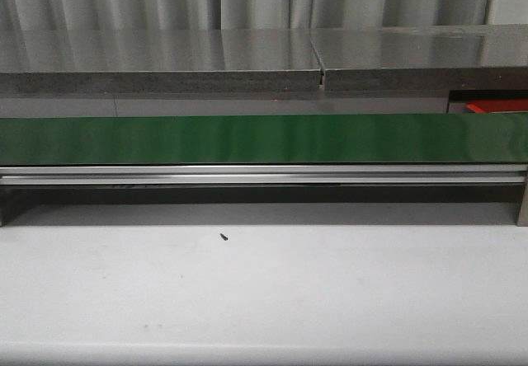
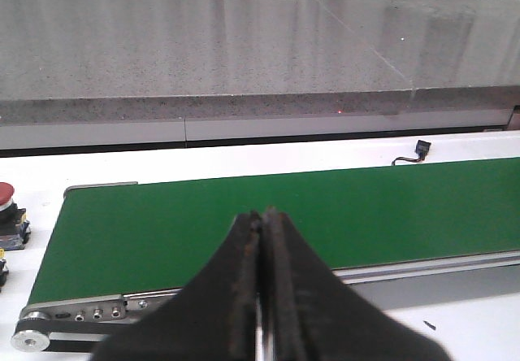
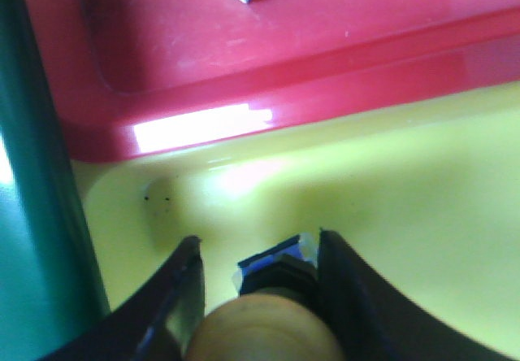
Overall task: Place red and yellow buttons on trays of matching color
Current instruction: 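Place the yellow button into the yellow tray with the right gripper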
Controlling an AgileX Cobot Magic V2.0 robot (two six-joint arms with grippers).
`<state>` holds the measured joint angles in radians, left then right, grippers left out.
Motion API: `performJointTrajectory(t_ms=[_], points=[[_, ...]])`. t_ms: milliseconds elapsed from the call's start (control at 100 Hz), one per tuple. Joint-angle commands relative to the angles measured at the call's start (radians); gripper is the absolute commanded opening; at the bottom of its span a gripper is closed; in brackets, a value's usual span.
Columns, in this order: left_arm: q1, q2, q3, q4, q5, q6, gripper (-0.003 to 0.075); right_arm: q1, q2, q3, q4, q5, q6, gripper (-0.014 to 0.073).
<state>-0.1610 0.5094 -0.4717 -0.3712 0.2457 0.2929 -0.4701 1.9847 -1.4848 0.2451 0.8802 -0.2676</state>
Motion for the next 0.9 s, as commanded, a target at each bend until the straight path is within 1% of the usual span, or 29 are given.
performJointTrajectory(t_ms=[0, 70, 120, 290, 380, 630, 890], points=[[-0.009, 0.002, -0.028, -0.013, -0.074, 0.001, -0.0019, -0.005, -0.052, -0.020, 0.014, -0.010, -0.003, 0.0313], [-0.009, 0.002, -0.028, -0.013, -0.074, 0.001, -0.0019, -0.005, -0.052, -0.020, 0.014, -0.009, -0.003, 0.0316], [-0.009, 0.002, -0.028, -0.013, -0.074, 0.001, -0.0019, -0.005, -0.052, -0.020, 0.014, -0.007, -0.003, 0.0342], [-0.009, 0.002, -0.028, -0.013, -0.074, 0.001, -0.0019, -0.005, -0.052, -0.020, 0.014, 0.008, -0.003, 0.0528], [-0.009, 0.002, -0.028, -0.013, -0.074, 0.001, -0.0019, -0.005, -0.052, -0.020, 0.014, 0.009, -0.003, 0.0577], [-0.009, 0.002, -0.028, -0.013, -0.074, 0.001, -0.0019, -0.005, -0.081, -0.020, 0.014, -0.018, -0.003, 0.0583], [-0.009, 0.002, -0.028, -0.013, -0.074, 0.001, -0.0019, 0.018, -0.229, -0.019, 0.026, -0.057, -0.011, 0.0583]])
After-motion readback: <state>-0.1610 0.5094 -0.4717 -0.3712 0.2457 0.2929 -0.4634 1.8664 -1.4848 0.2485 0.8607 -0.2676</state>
